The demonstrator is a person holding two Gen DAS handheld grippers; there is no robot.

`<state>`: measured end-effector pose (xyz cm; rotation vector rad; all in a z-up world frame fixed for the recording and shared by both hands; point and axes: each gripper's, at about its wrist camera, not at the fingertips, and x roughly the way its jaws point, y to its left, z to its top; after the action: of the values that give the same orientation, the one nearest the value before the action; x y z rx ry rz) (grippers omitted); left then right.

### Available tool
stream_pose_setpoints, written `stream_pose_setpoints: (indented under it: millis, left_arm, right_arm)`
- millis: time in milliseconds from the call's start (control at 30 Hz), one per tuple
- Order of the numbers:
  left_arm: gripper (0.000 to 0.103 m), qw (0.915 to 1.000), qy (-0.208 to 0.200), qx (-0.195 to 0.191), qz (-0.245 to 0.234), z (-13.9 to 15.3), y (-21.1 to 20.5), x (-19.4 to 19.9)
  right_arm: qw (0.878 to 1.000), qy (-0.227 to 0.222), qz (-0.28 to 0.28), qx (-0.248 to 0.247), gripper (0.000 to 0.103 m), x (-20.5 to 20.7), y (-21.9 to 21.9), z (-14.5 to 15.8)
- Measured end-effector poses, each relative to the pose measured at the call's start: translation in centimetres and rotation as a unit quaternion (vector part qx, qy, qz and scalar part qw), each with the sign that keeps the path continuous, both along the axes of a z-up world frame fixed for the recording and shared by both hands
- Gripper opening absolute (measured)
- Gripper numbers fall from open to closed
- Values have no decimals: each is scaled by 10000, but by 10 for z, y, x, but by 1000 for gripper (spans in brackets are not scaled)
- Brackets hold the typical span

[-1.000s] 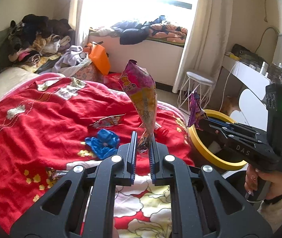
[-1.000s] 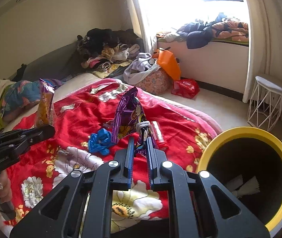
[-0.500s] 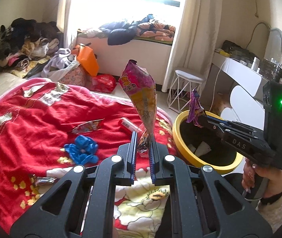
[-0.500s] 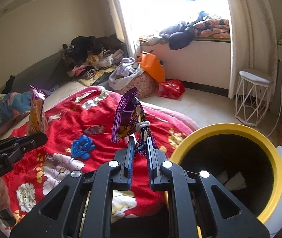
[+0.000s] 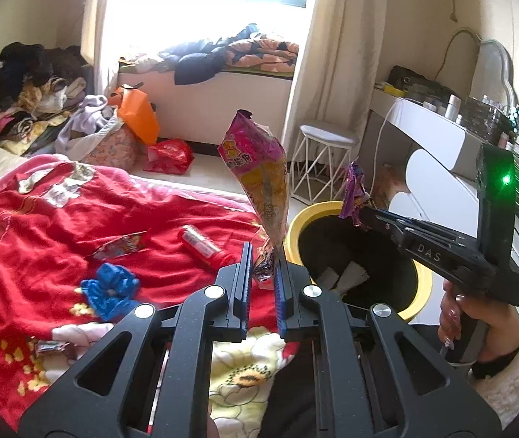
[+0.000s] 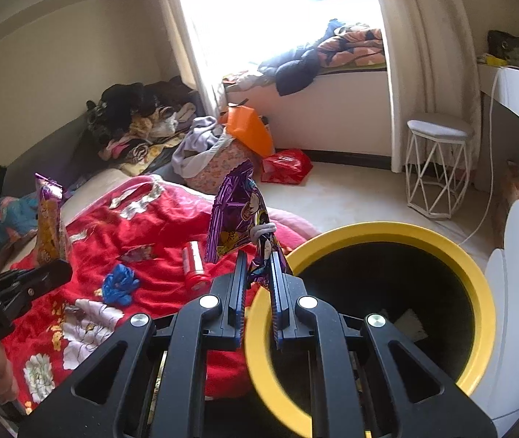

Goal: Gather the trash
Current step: 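Carry the pink snack bag in the left tool while the right tool carries the purple wrapper over the bin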

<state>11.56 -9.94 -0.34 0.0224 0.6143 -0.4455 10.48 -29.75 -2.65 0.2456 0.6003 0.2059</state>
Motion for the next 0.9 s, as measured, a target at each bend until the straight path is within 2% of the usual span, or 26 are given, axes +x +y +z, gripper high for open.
stream_pose_setpoints:
  millis: [900]
  left_arm:
    - [7,9982,135,60,-577,-20,-71,13]
  right_arm:
    - [9947,144,-1013,85,12,-4,-70,-18]
